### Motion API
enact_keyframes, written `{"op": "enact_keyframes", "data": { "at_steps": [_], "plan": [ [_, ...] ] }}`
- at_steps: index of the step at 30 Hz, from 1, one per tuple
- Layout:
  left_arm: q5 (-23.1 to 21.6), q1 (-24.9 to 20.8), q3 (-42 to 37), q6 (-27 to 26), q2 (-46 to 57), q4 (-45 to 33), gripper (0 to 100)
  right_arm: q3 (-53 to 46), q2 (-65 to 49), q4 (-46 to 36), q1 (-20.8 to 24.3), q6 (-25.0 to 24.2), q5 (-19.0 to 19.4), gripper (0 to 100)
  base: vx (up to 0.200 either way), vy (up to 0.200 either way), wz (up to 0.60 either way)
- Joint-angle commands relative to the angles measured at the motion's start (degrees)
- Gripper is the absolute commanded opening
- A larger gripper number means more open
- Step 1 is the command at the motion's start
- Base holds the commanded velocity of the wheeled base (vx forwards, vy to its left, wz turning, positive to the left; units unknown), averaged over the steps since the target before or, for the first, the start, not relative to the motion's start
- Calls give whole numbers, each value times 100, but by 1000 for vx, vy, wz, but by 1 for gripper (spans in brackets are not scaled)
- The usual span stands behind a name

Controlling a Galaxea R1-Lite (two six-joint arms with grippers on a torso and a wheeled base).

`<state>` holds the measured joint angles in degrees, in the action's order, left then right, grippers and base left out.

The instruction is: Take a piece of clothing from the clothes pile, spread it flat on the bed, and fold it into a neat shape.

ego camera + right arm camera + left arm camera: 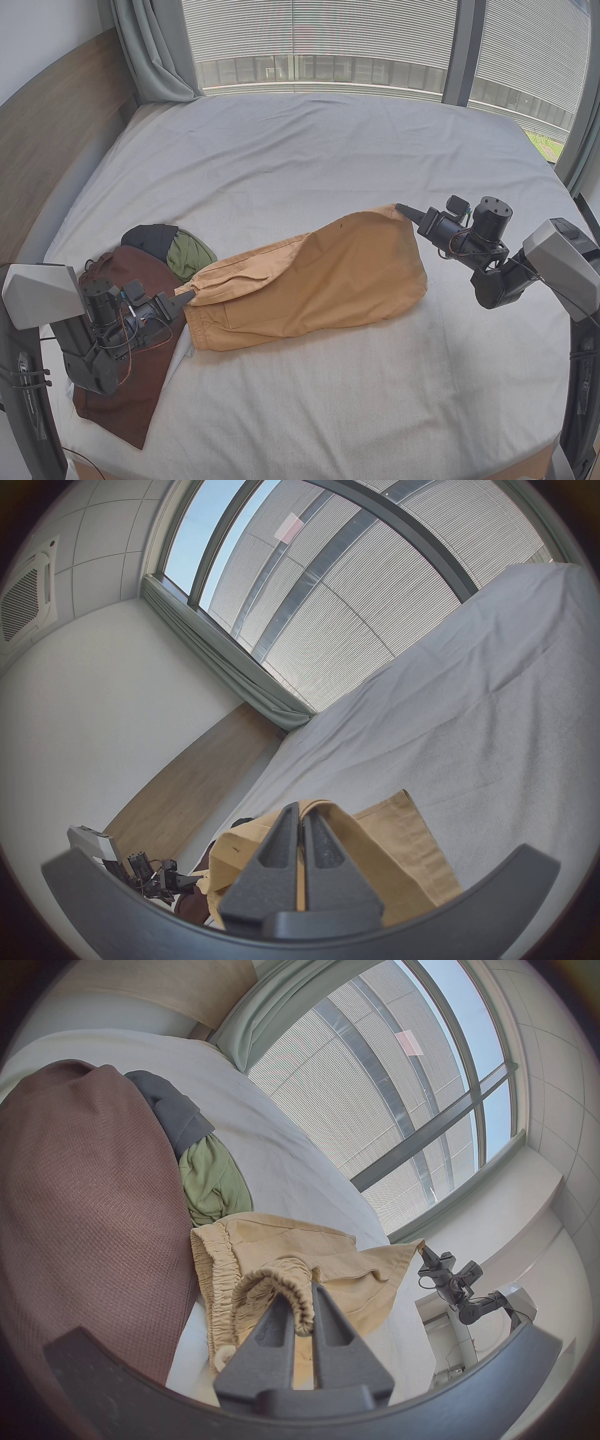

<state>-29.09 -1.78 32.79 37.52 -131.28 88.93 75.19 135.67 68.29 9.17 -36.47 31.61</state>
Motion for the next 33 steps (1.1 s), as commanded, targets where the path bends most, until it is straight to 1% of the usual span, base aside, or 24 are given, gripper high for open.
{"op": "enact_keyframes", "data": {
  "at_steps": [1, 6, 11, 20, 21, 22, 26, 33],
  "plan": [
    [219, -7, 263, 9, -310, 10, 0, 215, 293, -88, 15, 0, 3, 0, 0, 0, 0],
    [351, -15, 359, 27, -407, 10, 0, 417, 434, -255, 15, 0, 3, 0, 0, 0, 0],
    [351, -15, 395, 89, -451, 10, 0, 646, 645, -299, -3, 0, -6, 0, 0, 0, 0],
    [369, -15, 482, 71, -548, 10, 0, 769, 750, -299, 6, 0, -15, 0, 0, 0, 0],
    [377, -15, 482, 71, -548, 10, 100, 787, 759, -299, 15, 0, -15, 0, 0, 0, 0],
    [377, -15, 482, 71, -548, 10, 100, 787, 768, -299, 15, 0, -32, 100, 0, 0, 0],
    [386, 37, 597, 89, -548, 10, 100, 910, 838, -299, 15, 9, -85, 100, 0, 0, 0],
    [439, 90, 605, 89, -495, 10, 100, 804, 777, -299, 50, 9, -129, 100, 0, 0, 0]
  ]
}}
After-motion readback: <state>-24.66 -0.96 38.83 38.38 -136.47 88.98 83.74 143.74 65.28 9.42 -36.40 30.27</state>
